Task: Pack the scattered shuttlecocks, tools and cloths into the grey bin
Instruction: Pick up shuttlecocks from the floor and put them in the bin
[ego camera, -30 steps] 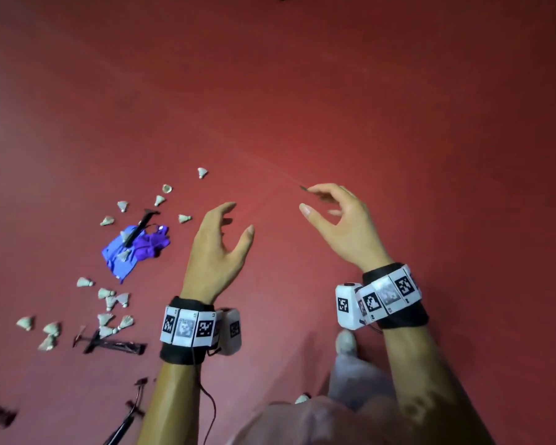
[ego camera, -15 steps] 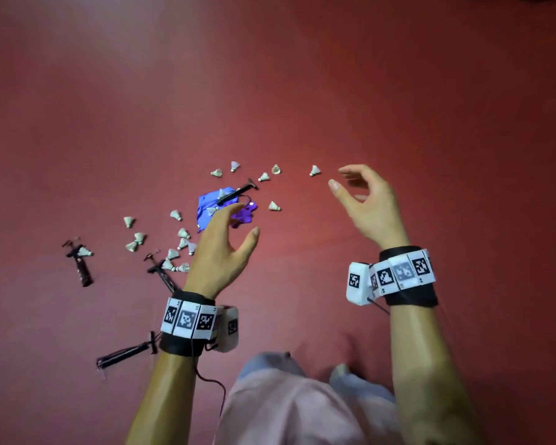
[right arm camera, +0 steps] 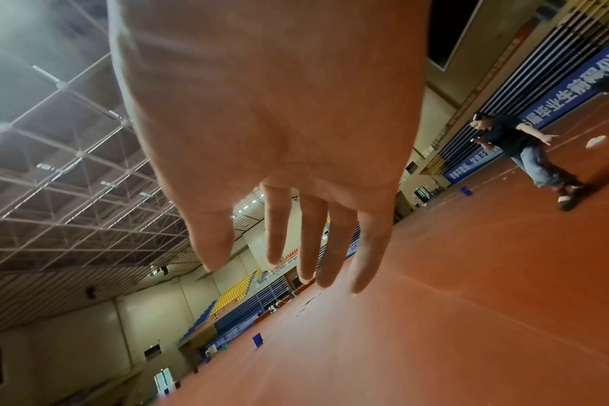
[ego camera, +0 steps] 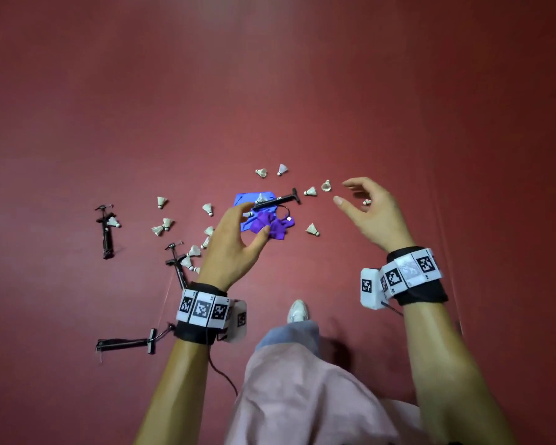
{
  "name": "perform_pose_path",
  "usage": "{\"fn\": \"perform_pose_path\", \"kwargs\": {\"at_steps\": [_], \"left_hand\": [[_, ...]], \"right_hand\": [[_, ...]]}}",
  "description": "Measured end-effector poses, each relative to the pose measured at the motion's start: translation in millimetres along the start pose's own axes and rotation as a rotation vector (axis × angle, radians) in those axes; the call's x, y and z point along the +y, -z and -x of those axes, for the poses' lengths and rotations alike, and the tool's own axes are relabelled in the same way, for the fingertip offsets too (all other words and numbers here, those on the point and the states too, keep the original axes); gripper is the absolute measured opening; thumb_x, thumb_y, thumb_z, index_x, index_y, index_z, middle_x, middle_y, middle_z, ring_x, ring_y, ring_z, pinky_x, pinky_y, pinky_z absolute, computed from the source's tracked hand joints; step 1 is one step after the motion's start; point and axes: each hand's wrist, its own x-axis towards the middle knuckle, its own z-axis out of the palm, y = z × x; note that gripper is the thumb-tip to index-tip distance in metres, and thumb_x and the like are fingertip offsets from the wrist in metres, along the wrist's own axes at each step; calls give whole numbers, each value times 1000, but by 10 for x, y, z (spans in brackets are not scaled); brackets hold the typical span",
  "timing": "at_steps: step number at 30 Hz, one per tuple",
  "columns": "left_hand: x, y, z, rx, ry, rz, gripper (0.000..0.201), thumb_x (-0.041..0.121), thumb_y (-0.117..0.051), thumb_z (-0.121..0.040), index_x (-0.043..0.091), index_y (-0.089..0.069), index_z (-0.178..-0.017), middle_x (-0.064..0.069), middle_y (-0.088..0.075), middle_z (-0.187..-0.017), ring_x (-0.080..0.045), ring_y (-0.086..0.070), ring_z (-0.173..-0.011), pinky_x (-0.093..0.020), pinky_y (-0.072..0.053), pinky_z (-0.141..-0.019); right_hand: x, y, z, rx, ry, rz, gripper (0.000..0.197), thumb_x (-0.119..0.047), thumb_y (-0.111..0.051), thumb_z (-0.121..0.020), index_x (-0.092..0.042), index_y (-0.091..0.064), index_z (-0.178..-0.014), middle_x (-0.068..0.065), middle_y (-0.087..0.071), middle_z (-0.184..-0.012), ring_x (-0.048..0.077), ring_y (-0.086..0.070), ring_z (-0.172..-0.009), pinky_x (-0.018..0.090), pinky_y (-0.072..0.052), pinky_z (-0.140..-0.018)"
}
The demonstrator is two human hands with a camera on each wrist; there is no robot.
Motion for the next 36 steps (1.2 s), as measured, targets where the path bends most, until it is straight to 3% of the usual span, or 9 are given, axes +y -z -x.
{"fn": "perform_pose_path", "kwargs": {"at_steps": [5,12,18,24,27,31,36], "left_hand": [[63,-210,-1501,-93,-37,-39,56,49,-63,-91,25,-50,-141,9,-56,-137,-12,-57,-121,-40,-50,-101],[330,-882,-2947,-227,-98,-92,57,38,-68,-93,15,-51,-142,1,-57,-137,-16,-58,-119,-34,-48,-100],[261,-1853,-4152,-265,62,-132,56,42,-69,-91,19,-52,-139,2,-58,-138,-17,-59,-118,-36,-50,-98],[-65,-2837,-5356,-370,322,-215,47,39,-69,-88,15,-58,-127,-3,-67,-126,-25,-64,-110,-40,-53,-95],[-433,-3340,-5629,-490,433,-300,46,38,-68,-87,11,-60,-123,-10,-68,-121,-30,-65,-112,-39,-52,-95],[-1226,-4149,-5524,-703,526,-488,52,43,-67,-89,9,-58,-127,-14,-63,-128,-35,-62,-117,-43,-52,-96],[-2358,-5220,-5076,-916,651,-568,56,45,-65,-92,9,-52,-133,-15,-56,-129,-37,-60,-117,-45,-52,-95]], "right_hand": [[76,295,-1109,17,-56,95,39,-45,-76,-88,-28,-65,-121,-5,-65,-121,10,-62,-112,36,-52,-99],[829,776,-2172,-38,-179,209,44,-42,-78,-87,-25,-63,-125,0,-62,-124,15,-59,-116,36,-46,-104],[2022,1194,-3483,-174,-316,188,49,-44,-80,-85,-24,-62,-125,3,-63,-128,17,-60,-119,39,-47,-106],[3165,1314,-4865,-435,-433,182,48,-37,-80,-87,-14,-62,-125,3,-64,-118,19,-62,-108,36,-50,-99],[3777,1107,-5250,-592,-538,204,39,-34,-80,-88,-16,-63,-117,4,-66,-111,20,-64,-105,36,-50,-99],[4746,752,-5396,-831,-677,309,35,-28,-78,-90,-12,-62,-116,5,-62,-104,22,-59,-101,27,-44,-87],[6091,264,-5425,-950,-751,489,41,-26,-78,-91,-4,-64,-123,11,-64,-132,27,-59,-122,24,-40,-90]]}}
